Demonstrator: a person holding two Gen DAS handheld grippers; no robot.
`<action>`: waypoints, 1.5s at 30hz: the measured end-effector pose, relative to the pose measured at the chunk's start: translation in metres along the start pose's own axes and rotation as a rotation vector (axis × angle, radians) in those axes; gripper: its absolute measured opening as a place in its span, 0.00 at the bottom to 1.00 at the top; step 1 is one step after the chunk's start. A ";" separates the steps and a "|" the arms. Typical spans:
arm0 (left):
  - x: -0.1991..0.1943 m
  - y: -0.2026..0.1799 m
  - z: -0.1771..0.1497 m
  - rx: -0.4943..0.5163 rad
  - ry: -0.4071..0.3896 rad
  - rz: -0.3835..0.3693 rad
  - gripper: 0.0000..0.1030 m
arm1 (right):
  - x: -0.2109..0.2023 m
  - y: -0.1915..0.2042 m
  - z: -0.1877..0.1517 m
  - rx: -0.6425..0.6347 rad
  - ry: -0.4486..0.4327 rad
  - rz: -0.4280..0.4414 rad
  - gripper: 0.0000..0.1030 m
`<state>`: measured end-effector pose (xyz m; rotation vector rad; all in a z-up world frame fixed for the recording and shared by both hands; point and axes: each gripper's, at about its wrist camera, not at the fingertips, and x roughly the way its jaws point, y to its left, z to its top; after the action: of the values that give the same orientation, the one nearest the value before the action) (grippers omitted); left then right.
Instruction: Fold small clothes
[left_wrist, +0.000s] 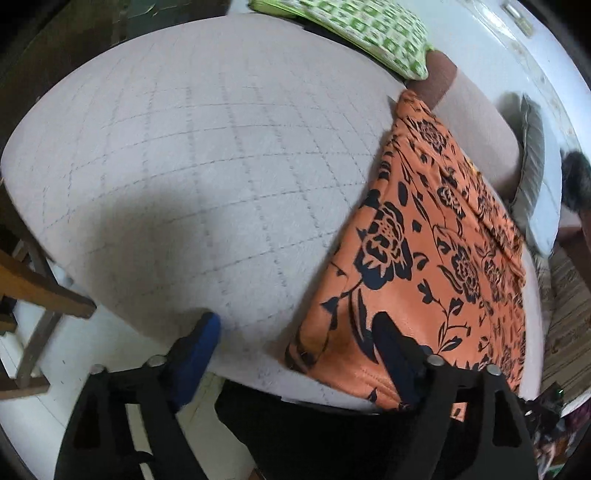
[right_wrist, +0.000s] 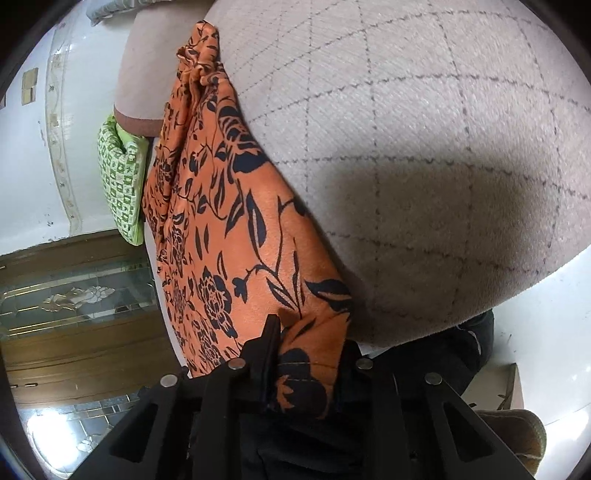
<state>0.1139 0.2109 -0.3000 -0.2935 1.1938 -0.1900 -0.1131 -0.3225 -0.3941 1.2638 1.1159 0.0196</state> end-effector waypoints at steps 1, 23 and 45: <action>0.002 -0.005 0.000 0.028 0.001 0.026 0.84 | 0.000 -0.001 0.000 0.002 0.001 0.003 0.24; -0.001 -0.007 -0.010 0.083 0.027 -0.109 0.47 | 0.003 -0.013 0.003 0.014 0.014 0.046 0.24; 0.005 -0.024 -0.003 0.135 0.042 -0.075 0.30 | 0.003 -0.012 0.005 0.015 0.019 0.044 0.24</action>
<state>0.1132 0.1864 -0.2979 -0.2175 1.2063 -0.3424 -0.1144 -0.3292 -0.4060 1.3043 1.1064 0.0569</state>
